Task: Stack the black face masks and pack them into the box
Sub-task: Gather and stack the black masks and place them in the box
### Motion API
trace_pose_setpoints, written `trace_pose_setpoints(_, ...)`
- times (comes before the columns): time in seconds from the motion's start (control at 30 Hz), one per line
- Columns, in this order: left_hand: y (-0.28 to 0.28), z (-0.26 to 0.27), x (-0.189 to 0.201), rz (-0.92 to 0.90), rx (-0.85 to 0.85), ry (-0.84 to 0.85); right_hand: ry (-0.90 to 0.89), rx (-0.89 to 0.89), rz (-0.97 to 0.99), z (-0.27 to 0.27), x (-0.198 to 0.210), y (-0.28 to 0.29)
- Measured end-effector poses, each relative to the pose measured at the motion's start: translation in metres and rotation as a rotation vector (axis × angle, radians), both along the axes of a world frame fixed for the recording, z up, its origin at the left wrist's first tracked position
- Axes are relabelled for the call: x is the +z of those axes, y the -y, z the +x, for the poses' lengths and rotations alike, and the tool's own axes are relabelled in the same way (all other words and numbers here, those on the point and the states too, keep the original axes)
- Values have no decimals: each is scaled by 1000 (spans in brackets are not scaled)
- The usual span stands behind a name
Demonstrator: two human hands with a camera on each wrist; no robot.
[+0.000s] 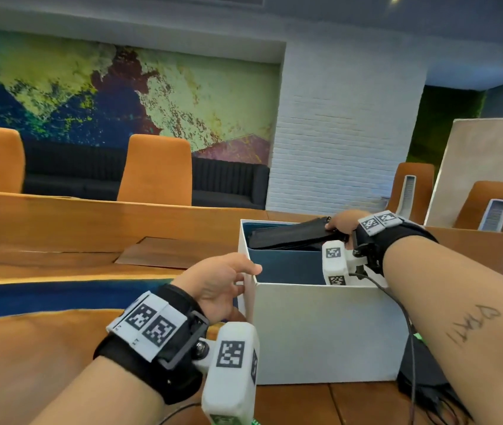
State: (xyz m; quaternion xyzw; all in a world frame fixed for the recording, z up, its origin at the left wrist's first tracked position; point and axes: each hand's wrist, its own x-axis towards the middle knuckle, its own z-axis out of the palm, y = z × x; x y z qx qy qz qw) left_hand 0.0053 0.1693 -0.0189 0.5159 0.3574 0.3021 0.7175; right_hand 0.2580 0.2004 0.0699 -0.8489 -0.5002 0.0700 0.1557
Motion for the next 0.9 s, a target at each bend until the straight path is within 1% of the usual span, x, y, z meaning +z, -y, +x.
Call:
trace_pose_setpoints(0.03,0,0,-1,4,1,-1,54,23,-40,2,-2,-4)
trace_pose_setpoints(0.07,-1,0,-1,9,2,-2,56,45,-41,4,-5,-4)
trace_pose_setpoints(0.1,0,0,-1,12,2,-5,-17,55,-3,8,-9,-8)
trace_pose_setpoints(0.17,0,0,-1,16,6,-10,-304,77,109,17,-14,-12)
trace_pose_setpoints(0.2,1,0,0,15,7,-11,-410,94,173,21,-14,-12)
trace_pose_setpoints(0.3,1,-1,1,22,3,-23,-561,92,342,24,-2,-7)
trace_pose_setpoints(0.37,1,-2,2,29,-2,-29,-654,95,410,21,14,3)
trace_pose_setpoints(0.43,3,-1,4,36,0,-28,-698,110,467,16,34,19)
trace_pose_setpoints(0.53,12,-1,8,44,23,-33,-715,167,570,12,62,52)
trace_pose_setpoints(0.6,21,0,13,76,60,-57,-680,185,638,14,76,80)
trace_pose_setpoints(0.67,34,3,21,177,134,-121,-636,190,667,20,85,108)
trace_pose_setpoints(0.73,49,7,33,320,205,-162,-582,179,669,25,91,134)
trace_pose_setpoints(0.8,66,9,47,443,237,-121,-522,147,649,34,91,157)
trace_pose_setpoints(0.9,88,13,64,530,205,-33,-429,74,597,52,80,187)
